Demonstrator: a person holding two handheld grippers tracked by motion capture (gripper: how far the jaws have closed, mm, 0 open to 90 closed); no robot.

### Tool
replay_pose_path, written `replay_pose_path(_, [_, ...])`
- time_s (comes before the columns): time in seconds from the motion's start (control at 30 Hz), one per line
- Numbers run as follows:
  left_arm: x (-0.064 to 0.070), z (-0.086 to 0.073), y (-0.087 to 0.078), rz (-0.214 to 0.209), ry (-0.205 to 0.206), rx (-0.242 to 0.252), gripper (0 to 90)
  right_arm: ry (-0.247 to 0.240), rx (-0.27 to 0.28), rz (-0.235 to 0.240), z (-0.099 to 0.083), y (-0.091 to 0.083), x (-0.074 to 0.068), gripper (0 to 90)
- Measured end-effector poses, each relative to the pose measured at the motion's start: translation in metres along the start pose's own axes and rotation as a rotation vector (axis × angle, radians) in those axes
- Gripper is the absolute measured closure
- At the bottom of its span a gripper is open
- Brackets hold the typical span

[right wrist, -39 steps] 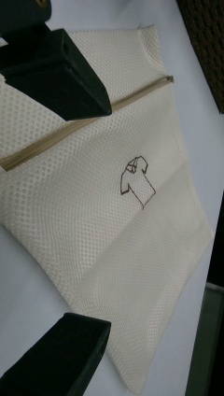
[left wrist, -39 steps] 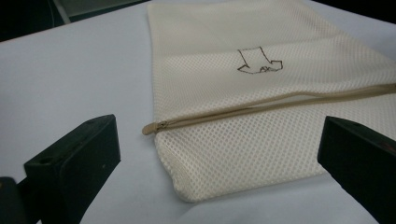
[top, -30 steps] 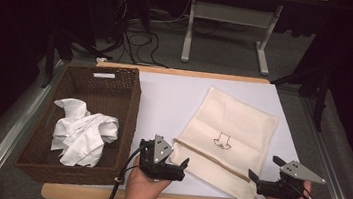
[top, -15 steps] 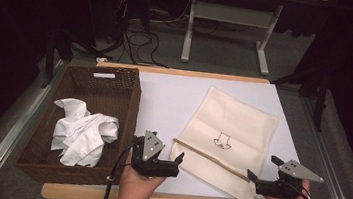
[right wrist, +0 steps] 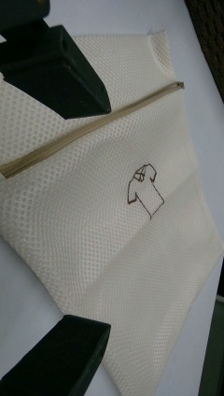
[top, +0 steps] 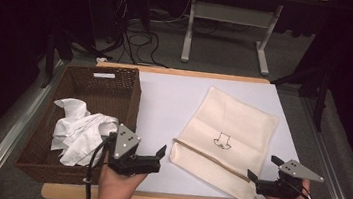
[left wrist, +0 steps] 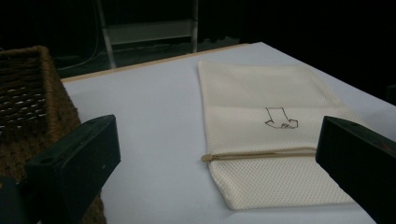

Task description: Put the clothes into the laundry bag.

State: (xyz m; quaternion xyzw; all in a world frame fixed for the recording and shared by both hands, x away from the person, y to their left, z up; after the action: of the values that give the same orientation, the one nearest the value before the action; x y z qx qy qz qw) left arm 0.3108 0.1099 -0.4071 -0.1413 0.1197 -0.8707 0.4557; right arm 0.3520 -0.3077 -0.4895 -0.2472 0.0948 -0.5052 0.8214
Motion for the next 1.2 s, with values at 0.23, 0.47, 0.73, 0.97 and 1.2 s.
replay_pose_path(0.23, [-0.03, 0.002, -0.027, 0.087, -0.014, 0.036, 0.7, -0.005, -0.001, 0.002, 0.0, 0.0, 0.0, 0.5])
replay_pose_path(0.47, [-0.068, -0.007, -0.05, 0.192, -0.035, 0.032, 0.7, 0.0, 0.003, 0.006, -0.001, 0.001, 0.003, 0.5])
replay_pose_path(0.73, [-0.096, -0.013, -0.074, 0.266, -0.075, 0.054, 0.7, 0.012, 0.0, 0.014, -0.002, 0.003, 0.004, 0.5])
replay_pose_path(0.97, [-0.104, -0.018, -0.079, 0.26, -0.091, 0.044, 3.0, 0.027, 0.001, 0.015, -0.003, 0.004, 0.007, 0.6])
replay_pose_path(1.2, [-0.096, -0.008, -0.062, 0.221, -0.085, 0.041, 2.7, 0.029, -0.004, 0.018, -0.003, 0.003, 0.006, 0.6])
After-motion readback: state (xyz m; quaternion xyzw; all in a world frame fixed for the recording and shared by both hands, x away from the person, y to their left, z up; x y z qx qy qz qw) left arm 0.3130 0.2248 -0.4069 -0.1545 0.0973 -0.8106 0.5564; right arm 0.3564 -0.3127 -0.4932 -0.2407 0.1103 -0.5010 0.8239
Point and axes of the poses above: each handheld gripper's, and its own axes: y roughly forward along the jaws, z roughly out of its top, x roughly to its right, the point moved 3 cm from there along y, roughly forward along the jaws, and after that the axes turned 8 degrees about -z, right-handed, at the moved point
